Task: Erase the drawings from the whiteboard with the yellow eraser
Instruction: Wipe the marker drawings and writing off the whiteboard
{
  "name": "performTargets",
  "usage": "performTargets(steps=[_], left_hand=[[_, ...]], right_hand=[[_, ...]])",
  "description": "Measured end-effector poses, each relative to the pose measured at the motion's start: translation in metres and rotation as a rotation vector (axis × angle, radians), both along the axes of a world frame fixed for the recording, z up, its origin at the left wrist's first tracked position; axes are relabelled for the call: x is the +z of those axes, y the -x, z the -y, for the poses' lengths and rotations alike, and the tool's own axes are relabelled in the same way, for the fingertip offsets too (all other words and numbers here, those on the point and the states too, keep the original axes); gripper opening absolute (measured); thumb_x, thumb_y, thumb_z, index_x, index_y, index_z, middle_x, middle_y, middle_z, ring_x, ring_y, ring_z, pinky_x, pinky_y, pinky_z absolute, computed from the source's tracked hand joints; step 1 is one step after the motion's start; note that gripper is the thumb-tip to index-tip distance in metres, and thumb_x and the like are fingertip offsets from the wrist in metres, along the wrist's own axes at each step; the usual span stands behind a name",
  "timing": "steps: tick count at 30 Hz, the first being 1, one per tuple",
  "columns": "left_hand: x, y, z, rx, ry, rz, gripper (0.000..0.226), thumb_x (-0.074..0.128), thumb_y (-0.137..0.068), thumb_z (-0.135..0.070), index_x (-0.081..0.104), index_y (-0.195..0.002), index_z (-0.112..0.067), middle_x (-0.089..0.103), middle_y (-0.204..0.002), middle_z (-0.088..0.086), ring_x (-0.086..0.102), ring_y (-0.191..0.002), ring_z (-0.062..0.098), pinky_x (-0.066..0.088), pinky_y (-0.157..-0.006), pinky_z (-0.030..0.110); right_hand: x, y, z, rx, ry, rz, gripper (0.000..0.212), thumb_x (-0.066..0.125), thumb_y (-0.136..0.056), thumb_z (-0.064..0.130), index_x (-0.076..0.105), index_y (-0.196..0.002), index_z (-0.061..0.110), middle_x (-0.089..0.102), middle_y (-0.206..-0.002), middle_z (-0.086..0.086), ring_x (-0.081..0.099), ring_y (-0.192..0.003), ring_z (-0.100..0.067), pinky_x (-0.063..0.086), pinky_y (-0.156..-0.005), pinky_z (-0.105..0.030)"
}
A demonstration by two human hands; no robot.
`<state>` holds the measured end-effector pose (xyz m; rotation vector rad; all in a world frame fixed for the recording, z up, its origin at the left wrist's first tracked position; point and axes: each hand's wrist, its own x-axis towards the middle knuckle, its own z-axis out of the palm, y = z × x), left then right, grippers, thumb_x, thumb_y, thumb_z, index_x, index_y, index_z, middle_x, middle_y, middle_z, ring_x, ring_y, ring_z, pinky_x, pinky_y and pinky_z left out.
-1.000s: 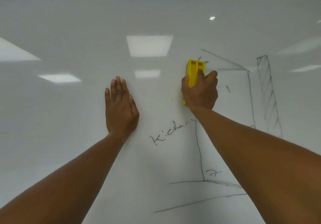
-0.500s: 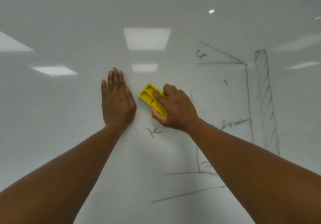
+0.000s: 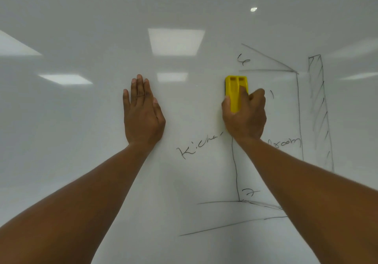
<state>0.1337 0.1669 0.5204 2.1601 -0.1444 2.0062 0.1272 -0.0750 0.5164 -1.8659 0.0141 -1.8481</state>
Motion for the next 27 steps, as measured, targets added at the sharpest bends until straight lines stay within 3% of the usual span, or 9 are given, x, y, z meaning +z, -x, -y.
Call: performTargets(steps=[5,13,20,23,27], left_hand=[[0.0,0.0,0.001,-0.006,0.006,0.003,0.059,0.016,-0.103,-0.025,0.012,-0.158,-0.005,0.008,-0.167,0.009,0.001,-0.154,0.018,-0.003,-0.126,0.038],[0.0,0.002,0.0,-0.025,-0.002,0.021,0.057,0.021,-0.103,-0.022,0.018,-0.157,-0.004,0.013,-0.166,0.01,0.007,-0.154,0.021,0.0,-0.126,0.039],[0.0,0.001,-0.001,-0.022,0.006,0.013,0.055,0.024,-0.104,-0.02,0.017,-0.157,-0.005,0.013,-0.166,0.01,0.007,-0.154,0.021,0.001,-0.126,0.04],[-0.001,0.002,-0.001,-0.02,0.008,0.007,0.056,0.022,-0.104,-0.021,0.016,-0.158,-0.005,0.012,-0.166,0.009,0.005,-0.154,0.02,0.0,-0.126,0.04],[-0.003,0.002,-0.001,-0.021,0.006,-0.002,0.057,0.017,-0.104,-0.024,0.013,-0.158,-0.007,0.009,-0.167,0.007,0.003,-0.154,0.018,0.0,-0.126,0.04]], right_hand=[[-0.037,0.002,-0.031,0.076,0.02,0.042,0.052,0.057,-0.084,0.045,0.057,-0.124,0.013,0.044,-0.094,-0.013,0.049,-0.08,-0.03,0.046,-0.061,-0.037],[-0.085,0.014,-0.094,0.095,0.445,0.113,0.049,0.061,-0.082,0.04,0.064,-0.118,0.007,0.051,-0.086,-0.015,0.048,-0.07,-0.031,0.04,-0.057,-0.038],[-0.101,0.015,-0.069,0.021,0.676,0.07,0.05,0.059,-0.083,0.042,0.063,-0.12,0.009,0.052,-0.089,-0.014,0.048,-0.073,-0.031,0.031,-0.061,-0.036],[-0.093,0.015,-0.049,-0.003,0.547,0.005,0.053,0.059,-0.083,0.042,0.061,-0.123,0.009,0.052,-0.09,-0.015,0.05,-0.075,-0.032,0.039,-0.061,-0.038],[-0.077,0.015,-0.024,-0.028,0.184,-0.059,0.052,0.06,-0.086,0.041,0.058,-0.126,0.008,0.05,-0.096,-0.018,0.051,-0.08,-0.034,0.046,-0.063,-0.042]])
